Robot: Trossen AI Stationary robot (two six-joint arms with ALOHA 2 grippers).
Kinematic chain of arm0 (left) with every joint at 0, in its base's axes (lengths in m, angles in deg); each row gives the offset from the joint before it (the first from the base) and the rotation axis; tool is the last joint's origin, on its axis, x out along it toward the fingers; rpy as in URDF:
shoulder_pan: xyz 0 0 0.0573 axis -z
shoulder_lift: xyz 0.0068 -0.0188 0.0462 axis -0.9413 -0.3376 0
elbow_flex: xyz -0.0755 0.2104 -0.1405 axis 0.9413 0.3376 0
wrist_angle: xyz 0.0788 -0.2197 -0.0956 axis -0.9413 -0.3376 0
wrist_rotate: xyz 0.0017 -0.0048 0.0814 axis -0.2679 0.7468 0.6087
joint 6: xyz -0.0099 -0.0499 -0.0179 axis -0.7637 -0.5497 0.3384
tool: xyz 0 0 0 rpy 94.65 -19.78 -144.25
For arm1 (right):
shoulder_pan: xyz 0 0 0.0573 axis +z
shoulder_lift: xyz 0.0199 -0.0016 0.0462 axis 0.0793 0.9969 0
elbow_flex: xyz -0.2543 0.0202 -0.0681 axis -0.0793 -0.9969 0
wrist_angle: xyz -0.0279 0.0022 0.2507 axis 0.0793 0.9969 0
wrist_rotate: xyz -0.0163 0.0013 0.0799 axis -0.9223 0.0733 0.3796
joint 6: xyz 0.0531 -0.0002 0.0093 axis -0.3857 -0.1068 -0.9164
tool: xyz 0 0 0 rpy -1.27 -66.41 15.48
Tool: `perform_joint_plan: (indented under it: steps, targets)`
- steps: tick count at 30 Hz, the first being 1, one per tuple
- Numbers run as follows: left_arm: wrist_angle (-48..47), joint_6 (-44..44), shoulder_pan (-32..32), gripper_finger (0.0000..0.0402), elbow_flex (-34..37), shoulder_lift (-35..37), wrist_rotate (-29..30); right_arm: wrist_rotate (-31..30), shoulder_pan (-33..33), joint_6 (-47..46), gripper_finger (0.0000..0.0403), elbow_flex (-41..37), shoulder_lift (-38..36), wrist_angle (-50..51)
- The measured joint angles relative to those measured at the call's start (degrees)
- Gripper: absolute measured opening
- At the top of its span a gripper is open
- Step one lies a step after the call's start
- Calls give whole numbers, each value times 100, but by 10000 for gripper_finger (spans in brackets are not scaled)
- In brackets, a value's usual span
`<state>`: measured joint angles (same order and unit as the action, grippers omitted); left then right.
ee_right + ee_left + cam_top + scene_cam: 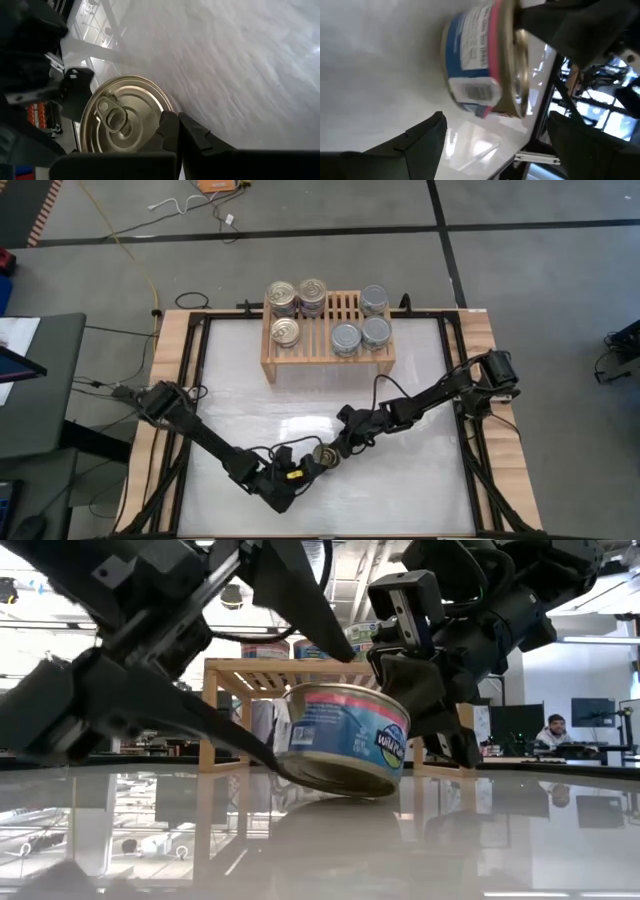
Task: Stack canned seafood by type on shelf
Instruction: Stack the blue-pink tuna can on top of the other blue-pink tuna can
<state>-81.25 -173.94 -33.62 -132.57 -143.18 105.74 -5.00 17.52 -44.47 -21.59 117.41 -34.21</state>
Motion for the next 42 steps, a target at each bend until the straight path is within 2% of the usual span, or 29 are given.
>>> perform_joint_plan:
  steps: [5, 11, 19, 23, 31, 37, 42]
  targets:
    - [478, -139, -7, 329, 0, -267, 84, -9, 0, 42, 26, 0, 2, -20]
    - [224, -138, -149, 329, 0, -266, 370, -23, 0, 68, 27, 0, 2, -15]
    - [105, -121, -294, 322, 0, -265, 313, -39, 7, 85, 28, 0, 2, 7]
    - [21, -160, -296, 292, -1, -265, 248, -35, 11, 86, 28, 0, 2, 7]
    - [-163, -201, -296, 192, -6, -253, 178, 24, -5, 261, 30, 0, -2, 24]
    - [-203, -63, -298, 188, -11, -252, 158, 810, -248, 651, 41, 15, -28, 234]
    - [-245, 27, -298, 188, -11, -252, 196, 1532, -480, 830, 73, 13, -28, 364]
